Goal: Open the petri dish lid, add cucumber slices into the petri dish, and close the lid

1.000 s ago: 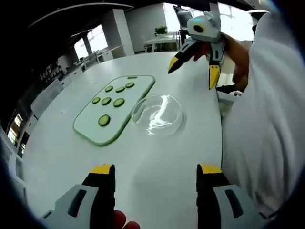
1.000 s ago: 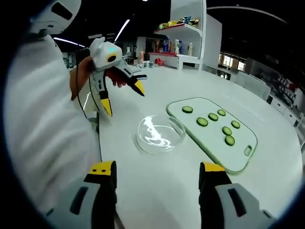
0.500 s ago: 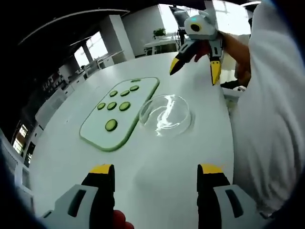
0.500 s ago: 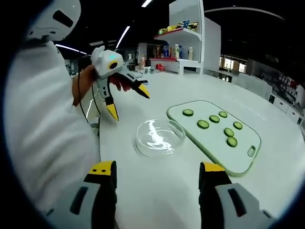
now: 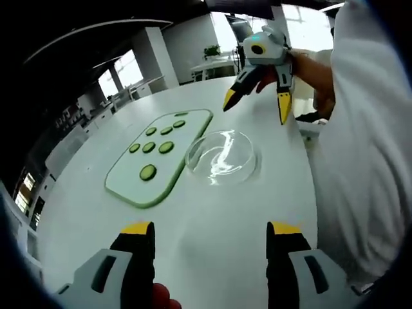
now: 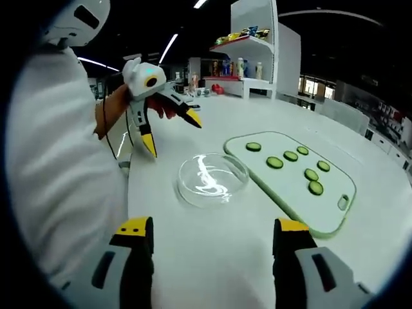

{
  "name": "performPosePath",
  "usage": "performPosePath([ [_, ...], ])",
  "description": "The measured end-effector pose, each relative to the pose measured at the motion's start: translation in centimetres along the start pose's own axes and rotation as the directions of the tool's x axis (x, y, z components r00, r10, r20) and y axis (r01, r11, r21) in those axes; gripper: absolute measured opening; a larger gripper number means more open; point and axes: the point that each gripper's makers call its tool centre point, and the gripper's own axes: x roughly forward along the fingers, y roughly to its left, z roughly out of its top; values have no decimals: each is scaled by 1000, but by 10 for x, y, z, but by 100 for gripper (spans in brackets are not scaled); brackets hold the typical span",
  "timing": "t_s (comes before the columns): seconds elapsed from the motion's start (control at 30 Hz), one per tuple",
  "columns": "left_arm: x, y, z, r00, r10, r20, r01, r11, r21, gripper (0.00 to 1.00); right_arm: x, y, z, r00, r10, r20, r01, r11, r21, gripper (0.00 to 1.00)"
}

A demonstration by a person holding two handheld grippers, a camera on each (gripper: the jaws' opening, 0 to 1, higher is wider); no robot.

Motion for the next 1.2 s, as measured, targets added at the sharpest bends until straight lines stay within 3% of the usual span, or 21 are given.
performPosePath([
  [0.37,5,-6,3,998,-42,55,38,997,71,73,2,3,-5,1000,21,-1,-21,1000,-9,77],
  [0.53,6,-9,7,993,-65,98,58,996,67,73,2,2,2,998,37,49,-39,999,21,77],
  [0.73,9,-6,7,988,-72,136,68,997,33,73,4,3,2,997,42,72,-40,999,-26,77],
  [0.9,12,-8,6,984,-83,155,81,997,18,74,7,7,-1,996,60,69,-57,998,-37,78],
  [1.03,13,-16,9,971,-124,202,120,992,33,76,8,7,-2,996,60,67,-57,997,-46,79],
  [1.2,16,-17,10,966,-135,223,134,991,20,76,11,6,-4,997,59,59,-55,997,-58,79],
])
